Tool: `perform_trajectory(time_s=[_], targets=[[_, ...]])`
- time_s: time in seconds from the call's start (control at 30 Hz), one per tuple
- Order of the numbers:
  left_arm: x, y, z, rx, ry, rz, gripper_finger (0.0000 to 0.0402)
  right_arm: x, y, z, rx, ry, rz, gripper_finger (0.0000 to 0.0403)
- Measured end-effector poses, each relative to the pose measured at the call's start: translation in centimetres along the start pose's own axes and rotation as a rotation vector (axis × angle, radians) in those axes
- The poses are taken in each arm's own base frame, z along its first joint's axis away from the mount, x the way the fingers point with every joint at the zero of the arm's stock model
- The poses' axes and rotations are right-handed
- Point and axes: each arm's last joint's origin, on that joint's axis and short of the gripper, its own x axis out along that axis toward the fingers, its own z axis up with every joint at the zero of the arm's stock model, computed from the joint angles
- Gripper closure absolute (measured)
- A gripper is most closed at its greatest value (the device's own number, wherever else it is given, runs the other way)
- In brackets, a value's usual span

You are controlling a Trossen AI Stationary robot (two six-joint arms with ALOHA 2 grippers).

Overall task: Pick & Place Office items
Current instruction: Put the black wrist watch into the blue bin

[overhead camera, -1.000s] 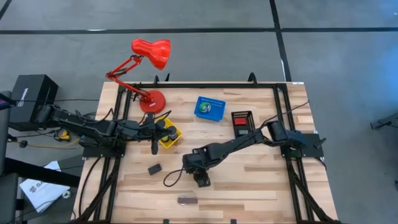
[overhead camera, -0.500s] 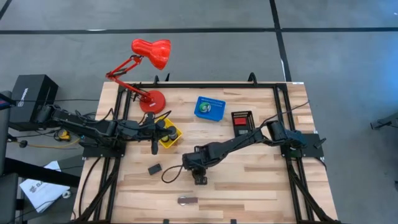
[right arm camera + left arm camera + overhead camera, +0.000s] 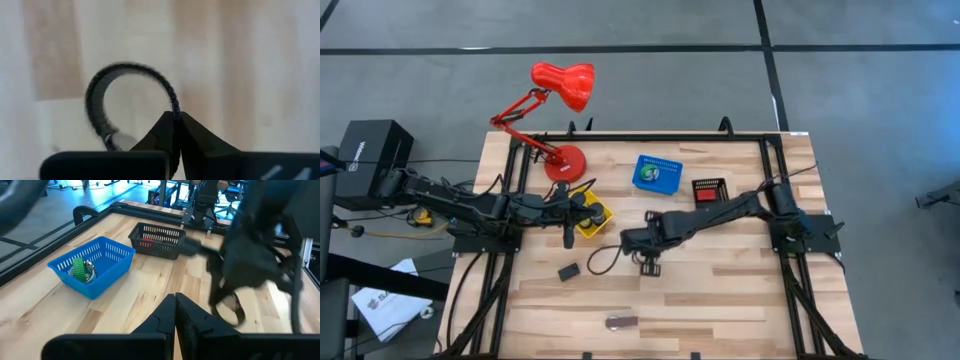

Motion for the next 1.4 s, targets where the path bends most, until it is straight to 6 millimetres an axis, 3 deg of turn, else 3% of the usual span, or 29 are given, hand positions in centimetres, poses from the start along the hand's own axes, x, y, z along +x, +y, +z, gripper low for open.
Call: perform_trajectory(time_s=[0.2, 0.33, 0.6, 0.8, 0.93, 1.2, 1.4], targets=[[0.0, 0.0, 0.0, 0.000, 0.001, 0.000, 0.0401, -4.2, -3.8, -0.3, 0.079, -0.042, -0.276, 0.0389], [0.0, 0.0, 0.0, 0.000, 0.000, 0.000, 0.0401, -5.8, -6.8, -0.4, 0.175, -0.088, -0.508, 0.0397], [0.0, 0.0, 0.0, 0.000, 0.000, 0.000, 0.0401, -5.7, -13.7, -0.4, 0.323, -0.062, -0.652, 0.0387], [0.0, 0.0, 0.0, 0.000, 0.000, 0.000, 0.0401, -4.8, -18.2, -1.3, 0.438, -0.016, -0.613, 0.0392], [0.0, 0.0, 0.0, 0.000, 0.000, 0.000, 0.0401, -3.4, -19.5, -2.0, 0.486, -0.019, -0.557, 0.0388], [0.0, 0.0, 0.0, 0.000, 0.000, 0.000, 0.0401, -0.2, -20.0, -3.8, 0.510, -0.011, -0.514, 0.0387], [0.0, 0.0, 0.0, 0.000, 0.000, 0.000, 0.0401, 0.4, -20.5, -4.3, 0.535, -0.004, -0.409, 0.0377]])
